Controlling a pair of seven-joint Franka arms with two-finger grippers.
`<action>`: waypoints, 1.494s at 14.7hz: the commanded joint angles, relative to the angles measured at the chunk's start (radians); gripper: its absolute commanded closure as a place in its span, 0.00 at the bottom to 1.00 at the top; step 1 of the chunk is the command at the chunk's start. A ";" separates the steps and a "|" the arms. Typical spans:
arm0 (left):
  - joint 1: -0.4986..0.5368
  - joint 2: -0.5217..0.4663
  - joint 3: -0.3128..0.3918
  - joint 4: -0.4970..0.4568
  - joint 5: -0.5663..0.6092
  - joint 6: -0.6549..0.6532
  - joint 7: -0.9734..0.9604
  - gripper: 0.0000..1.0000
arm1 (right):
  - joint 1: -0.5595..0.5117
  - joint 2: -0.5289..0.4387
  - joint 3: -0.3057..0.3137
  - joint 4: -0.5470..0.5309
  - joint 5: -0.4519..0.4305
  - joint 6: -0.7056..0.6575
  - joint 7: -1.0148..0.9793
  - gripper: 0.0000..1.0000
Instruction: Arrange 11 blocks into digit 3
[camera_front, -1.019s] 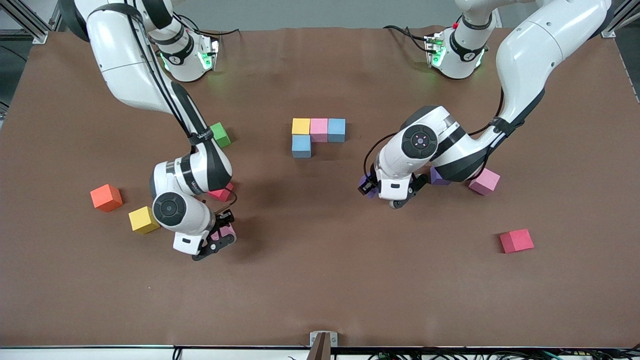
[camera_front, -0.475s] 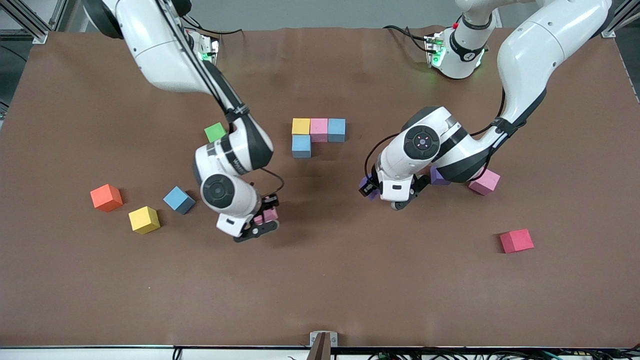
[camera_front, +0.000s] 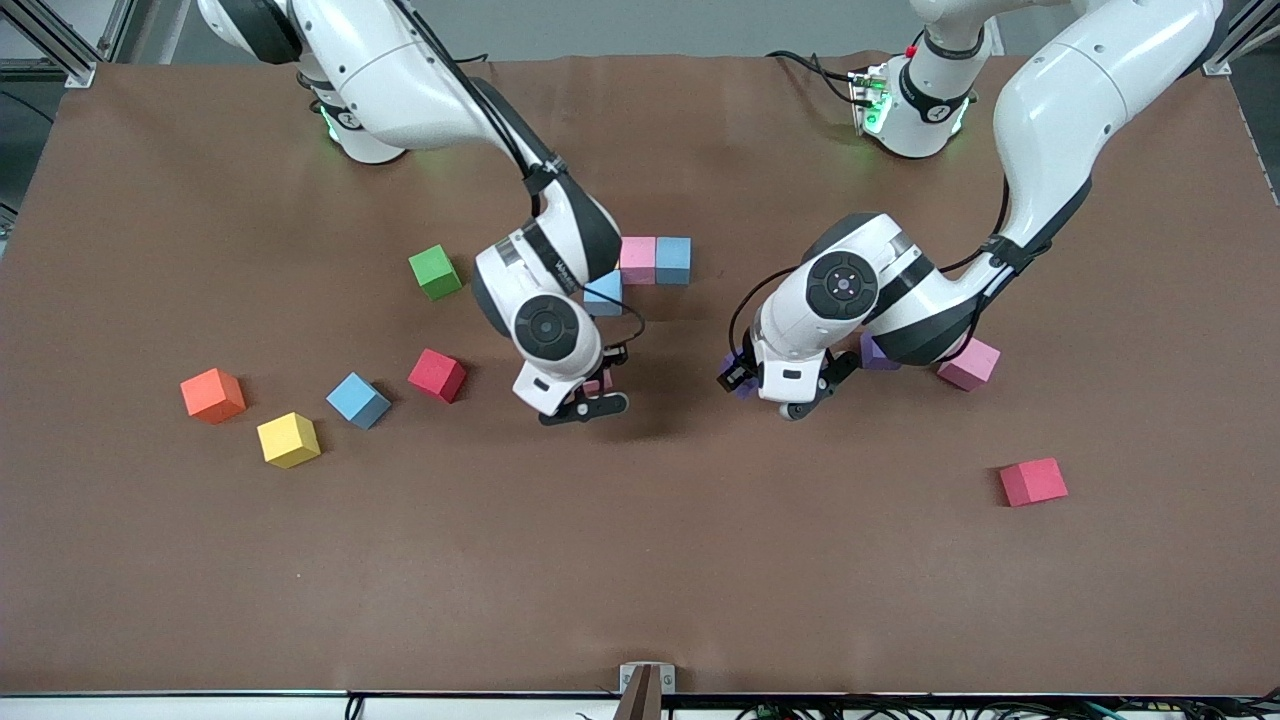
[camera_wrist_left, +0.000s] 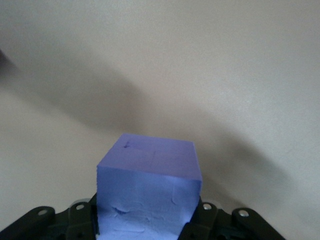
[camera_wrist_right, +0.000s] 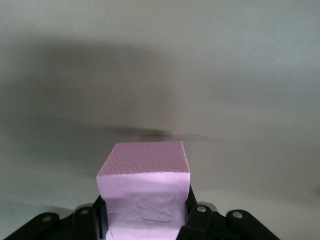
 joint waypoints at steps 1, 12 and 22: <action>-0.008 0.005 0.008 0.007 0.003 -0.009 0.045 0.74 | 0.043 -0.016 -0.006 -0.036 0.015 0.000 0.089 0.56; -0.033 0.005 0.022 0.007 0.002 -0.009 0.091 0.75 | 0.049 -0.066 0.031 -0.180 0.015 0.081 0.107 0.58; -0.047 0.000 0.022 0.011 0.000 -0.008 0.053 0.75 | 0.057 -0.115 0.040 -0.250 0.015 0.127 0.136 0.58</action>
